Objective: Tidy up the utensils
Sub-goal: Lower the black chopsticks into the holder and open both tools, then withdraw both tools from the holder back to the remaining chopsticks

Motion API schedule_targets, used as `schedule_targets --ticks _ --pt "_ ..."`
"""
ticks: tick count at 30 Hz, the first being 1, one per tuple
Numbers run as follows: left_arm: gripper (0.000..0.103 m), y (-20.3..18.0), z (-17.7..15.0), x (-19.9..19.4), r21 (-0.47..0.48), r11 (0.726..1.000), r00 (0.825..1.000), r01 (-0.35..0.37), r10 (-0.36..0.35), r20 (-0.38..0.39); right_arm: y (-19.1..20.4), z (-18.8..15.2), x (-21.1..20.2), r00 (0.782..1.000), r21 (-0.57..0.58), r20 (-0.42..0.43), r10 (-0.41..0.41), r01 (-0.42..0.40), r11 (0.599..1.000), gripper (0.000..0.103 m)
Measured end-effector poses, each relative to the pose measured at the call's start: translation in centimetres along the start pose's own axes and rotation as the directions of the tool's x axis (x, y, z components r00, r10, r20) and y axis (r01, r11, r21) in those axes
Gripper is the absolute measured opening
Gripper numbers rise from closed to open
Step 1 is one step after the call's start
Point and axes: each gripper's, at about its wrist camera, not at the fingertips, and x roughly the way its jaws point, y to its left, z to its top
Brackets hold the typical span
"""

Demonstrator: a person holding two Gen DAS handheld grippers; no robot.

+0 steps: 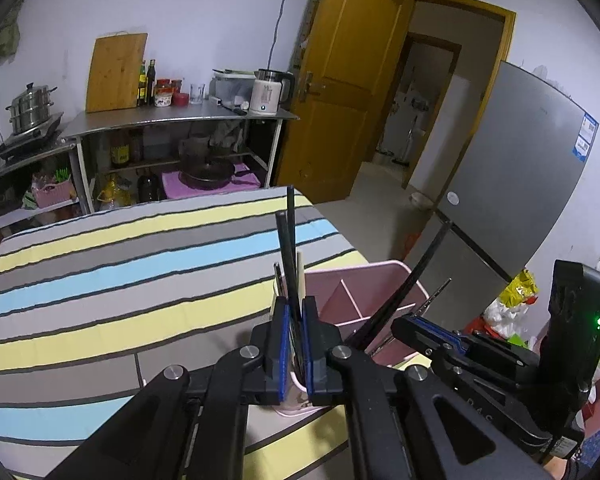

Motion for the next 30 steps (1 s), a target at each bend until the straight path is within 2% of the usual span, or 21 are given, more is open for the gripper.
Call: schedule_targets --ticks 3,6,9,18,30 --pt "0.006 -0.3 -0.4 -0.1 0.016 1.0 1.0 -0.007 0.007 0.003 -0.2 -0.2 0.2 1.0 0.008 -0.015 -0.005 0.006 1.0 0.006" --pt "0.008 -0.2 -0.5 -0.9 0.021 1.0 1.0 0.001 -0.002 0.024 -0.3 -0.3 -0.3 1.0 0.011 -0.011 -0.014 0.015 1.0 0.013" --pt "0.012 -0.3 -1.0 -1.8 0.018 1.0 0.999 0.0 -0.001 0.044 -0.3 -0.4 -1.1 1.0 0.011 0.001 -0.01 0.01 1.0 0.014" --pt "0.013 0.7 -3.2 -5.3 -0.002 1.0 0.996 0.0 0.0 0.085 0.0 -1.4 -3.1 1.0 0.003 0.018 0.0 0.0 1.0 0.014" --pt "0.015 3.3 -8.2 -9.8 -0.049 0.997 0.992 -0.067 0.072 0.103 2.1 -3.4 -6.1 0.998 -0.035 0.039 0.053 -0.052 0.998 0.014"
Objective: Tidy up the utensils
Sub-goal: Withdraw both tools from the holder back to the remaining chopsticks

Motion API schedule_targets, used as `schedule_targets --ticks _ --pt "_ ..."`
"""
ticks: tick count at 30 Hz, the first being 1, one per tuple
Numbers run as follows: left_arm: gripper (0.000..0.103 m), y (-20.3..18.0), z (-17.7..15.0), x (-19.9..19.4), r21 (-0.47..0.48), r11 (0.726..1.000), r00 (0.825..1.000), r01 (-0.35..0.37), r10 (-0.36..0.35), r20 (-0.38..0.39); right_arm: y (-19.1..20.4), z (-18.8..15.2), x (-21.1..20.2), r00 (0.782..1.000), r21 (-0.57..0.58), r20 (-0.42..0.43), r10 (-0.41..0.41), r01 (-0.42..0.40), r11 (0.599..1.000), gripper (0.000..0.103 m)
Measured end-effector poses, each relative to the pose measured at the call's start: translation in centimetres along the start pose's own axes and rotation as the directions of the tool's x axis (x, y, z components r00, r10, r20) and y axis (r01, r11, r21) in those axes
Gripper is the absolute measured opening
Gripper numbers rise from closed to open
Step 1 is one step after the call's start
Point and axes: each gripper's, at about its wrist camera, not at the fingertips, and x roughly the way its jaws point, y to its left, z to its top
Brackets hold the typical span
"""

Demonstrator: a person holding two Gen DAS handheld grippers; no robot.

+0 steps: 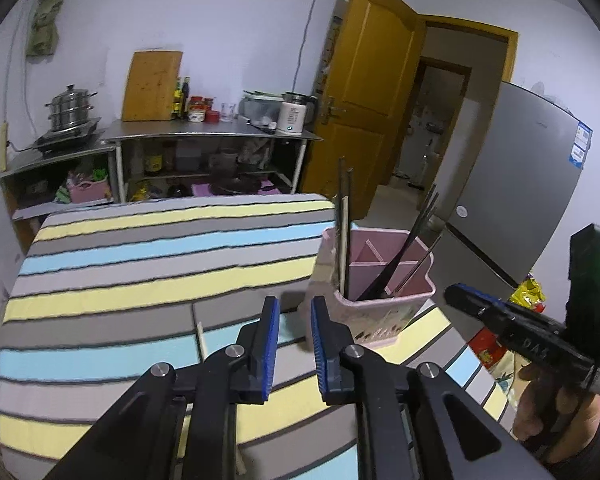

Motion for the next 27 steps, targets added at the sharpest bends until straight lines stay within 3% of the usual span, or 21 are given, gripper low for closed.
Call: schedule_targets --ticks 10,20,27 --pt "0.015 3.3 -4.0 -0.5 -0.05 0.997 0.996 -0.064 0.061 -0.06 1.8 -2.3 -0.2 0.998 -0.025 -0.035 0.047 -0.048 0.999 0.014" --pt "0.016 6.7 -7.0 2.0 -0.096 0.986 0.982 -0.134 0.119 -0.144 4.0 -4.2 2.0 0.991 -0.054 -0.1 0.088 -0.094 0.994 0.014" --pt "0.027 9.1 -8.3 5.2 -0.117 0.98 0.97 -0.163 0.138 -0.198 4.9 -5.3 4.5 0.982 -0.063 -0.158 0.1 -0.111 0.992 0.014"
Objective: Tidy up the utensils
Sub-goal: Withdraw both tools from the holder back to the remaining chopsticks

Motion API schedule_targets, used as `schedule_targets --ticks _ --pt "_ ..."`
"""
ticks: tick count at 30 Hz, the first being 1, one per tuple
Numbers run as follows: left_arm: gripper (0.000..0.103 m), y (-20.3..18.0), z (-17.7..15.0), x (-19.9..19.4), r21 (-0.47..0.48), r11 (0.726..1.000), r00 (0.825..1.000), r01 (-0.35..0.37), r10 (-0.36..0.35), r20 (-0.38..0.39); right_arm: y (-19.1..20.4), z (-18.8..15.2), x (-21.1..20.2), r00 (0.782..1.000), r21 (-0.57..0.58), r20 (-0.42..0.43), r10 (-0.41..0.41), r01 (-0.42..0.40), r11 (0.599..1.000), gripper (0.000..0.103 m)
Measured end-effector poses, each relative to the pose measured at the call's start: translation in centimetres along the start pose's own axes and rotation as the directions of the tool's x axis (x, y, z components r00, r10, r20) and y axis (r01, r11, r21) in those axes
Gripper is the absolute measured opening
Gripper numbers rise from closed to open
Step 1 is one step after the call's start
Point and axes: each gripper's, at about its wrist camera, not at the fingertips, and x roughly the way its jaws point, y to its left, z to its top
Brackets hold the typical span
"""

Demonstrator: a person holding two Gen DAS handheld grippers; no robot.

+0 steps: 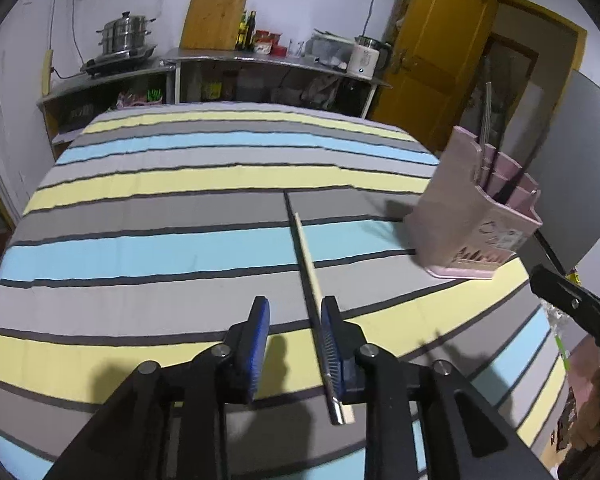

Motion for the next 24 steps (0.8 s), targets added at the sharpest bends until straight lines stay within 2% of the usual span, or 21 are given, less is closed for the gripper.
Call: schedule_targets --ticks 5,15,24 --pt "0.027 -0.1 0.3 2.6 0.026 0.999 0.999 -0.03 0.031 -0.02 -0.1 -0.4 1.7 0.999 0.005 -0.036 0.007 -0.007 1.0 0.014" --pt "0.03 -0.5 1.4 6.0 0.045 0.999 0.999 -0.028 0.03 -0.038 -0.5 -0.5 3.7 0.997 0.011 -0.07 0.01 -0.009 1.0 0.014" --pt "0.03 -0.7 6.7 9.0 0.023 0.999 0.999 -0.03 0.03 -0.017 -0.6 -0.8 4.9 0.996 0.012 -0.093 0.015 -0.014 1.0 0.014"
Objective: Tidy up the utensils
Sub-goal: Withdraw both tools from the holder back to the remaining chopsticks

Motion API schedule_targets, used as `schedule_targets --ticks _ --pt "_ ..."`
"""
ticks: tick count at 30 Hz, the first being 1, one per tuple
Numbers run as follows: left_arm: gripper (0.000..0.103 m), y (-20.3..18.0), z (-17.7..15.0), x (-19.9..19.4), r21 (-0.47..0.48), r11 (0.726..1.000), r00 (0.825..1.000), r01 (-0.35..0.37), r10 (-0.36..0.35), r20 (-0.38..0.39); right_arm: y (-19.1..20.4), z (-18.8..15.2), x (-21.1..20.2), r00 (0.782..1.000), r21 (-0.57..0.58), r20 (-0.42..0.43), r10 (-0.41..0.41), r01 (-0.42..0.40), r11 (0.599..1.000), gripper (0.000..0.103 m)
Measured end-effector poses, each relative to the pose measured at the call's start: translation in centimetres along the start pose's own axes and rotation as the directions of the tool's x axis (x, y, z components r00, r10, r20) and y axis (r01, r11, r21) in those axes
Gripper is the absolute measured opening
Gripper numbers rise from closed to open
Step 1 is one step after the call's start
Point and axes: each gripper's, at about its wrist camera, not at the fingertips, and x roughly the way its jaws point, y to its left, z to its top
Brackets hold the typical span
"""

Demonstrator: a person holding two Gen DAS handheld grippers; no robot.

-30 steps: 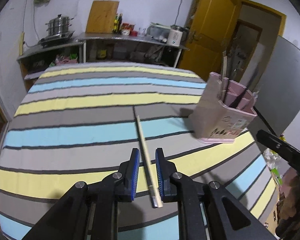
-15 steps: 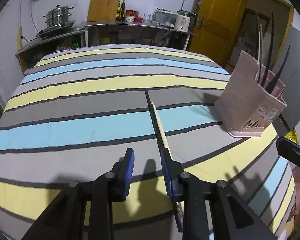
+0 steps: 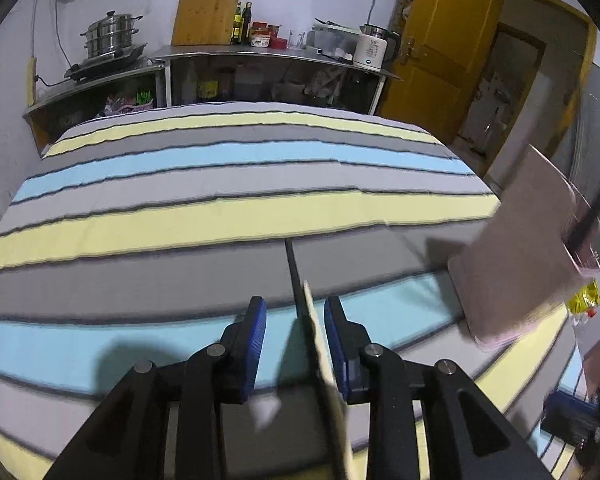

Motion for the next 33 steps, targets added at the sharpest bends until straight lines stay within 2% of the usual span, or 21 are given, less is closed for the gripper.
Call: schedule_targets --ticks 6,7,10,19,24,33 --pt "0.03 0.1 1.9 4.2 -0.017 0.999 0.998 -0.034 0.033 -0.05 -0.3 0.0 0.6 1.0 0.008 -0.011 -0.005 0.005 1.0 0.014" --pt "0.03 -0.1 2.0 4.3 0.003 0.999 0.999 -0.045 0.045 -0.02 -0.4 0.0 0.7 1.0 0.01 -0.014 -0.007 0.007 1.0 0.014" --pt "0.03 -0.4 2.0 4.5 0.062 0.995 0.997 -0.076 0.078 -0.024 -0.5 -0.1 1.1 1.0 0.013 -0.022 -0.006 0.006 1.0 0.014" --pt "0.03 2.6 0.1 2.5 0.066 0.99 0.992 -0.122 0.123 -0.01 0.3 -0.4 2.0 0.999 0.001 -0.036 0.018 -0.017 1.0 0.014" --pt "0.03 3.9 -1.0 1.3 0.038 0.992 0.992 -0.122 0.123 -0.01 0.9 -0.5 2.0 0.999 -0.016 -0.04 0.025 -0.026 1.0 0.014" --pt "0.028 3.1 -4.1 -1.1 0.014 0.995 0.995 -0.101 0.101 0.003 1.1 -0.4 2.0 0.999 -0.026 -0.04 0.021 -0.023 0.999 0.014"
